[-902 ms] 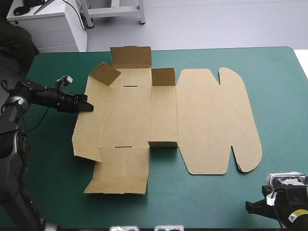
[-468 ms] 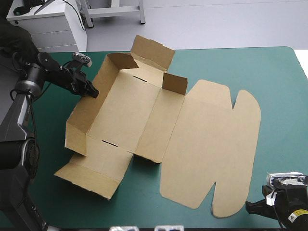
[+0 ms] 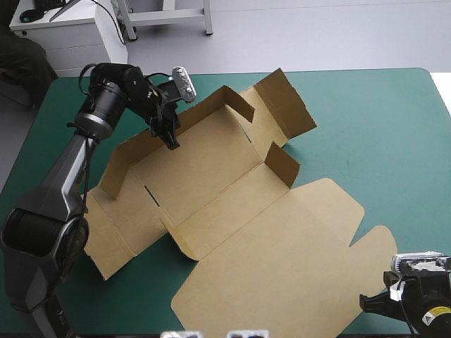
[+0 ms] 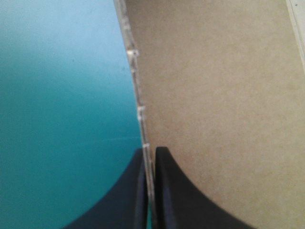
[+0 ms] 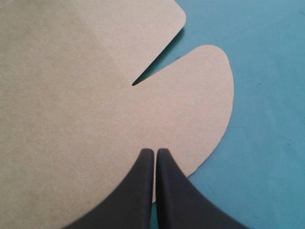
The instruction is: Fold the box
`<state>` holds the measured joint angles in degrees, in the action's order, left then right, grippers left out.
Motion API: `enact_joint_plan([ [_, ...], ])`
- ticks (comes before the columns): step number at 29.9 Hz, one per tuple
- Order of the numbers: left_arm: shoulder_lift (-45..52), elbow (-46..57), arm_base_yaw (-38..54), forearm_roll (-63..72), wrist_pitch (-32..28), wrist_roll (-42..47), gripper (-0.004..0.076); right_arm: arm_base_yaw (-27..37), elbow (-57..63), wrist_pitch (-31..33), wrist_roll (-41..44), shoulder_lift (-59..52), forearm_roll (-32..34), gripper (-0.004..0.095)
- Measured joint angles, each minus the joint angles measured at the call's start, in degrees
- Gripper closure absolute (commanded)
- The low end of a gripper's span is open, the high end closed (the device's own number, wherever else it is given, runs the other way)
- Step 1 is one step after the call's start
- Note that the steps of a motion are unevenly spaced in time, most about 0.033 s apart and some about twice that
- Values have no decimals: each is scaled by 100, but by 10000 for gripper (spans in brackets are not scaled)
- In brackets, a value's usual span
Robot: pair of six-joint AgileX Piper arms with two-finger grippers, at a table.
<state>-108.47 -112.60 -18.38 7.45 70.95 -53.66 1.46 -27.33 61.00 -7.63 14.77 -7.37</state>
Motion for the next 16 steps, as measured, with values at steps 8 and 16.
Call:
enact_joint_plan([
  [8, 45, -38, -1233, -1026, -379, -121, 731, 0, 0, 0, 0, 0, 2, 908],
  [16, 129, -38, -2417, -1879, -734, 85, 731, 0, 0, -5, 0, 0, 42, 908],
])
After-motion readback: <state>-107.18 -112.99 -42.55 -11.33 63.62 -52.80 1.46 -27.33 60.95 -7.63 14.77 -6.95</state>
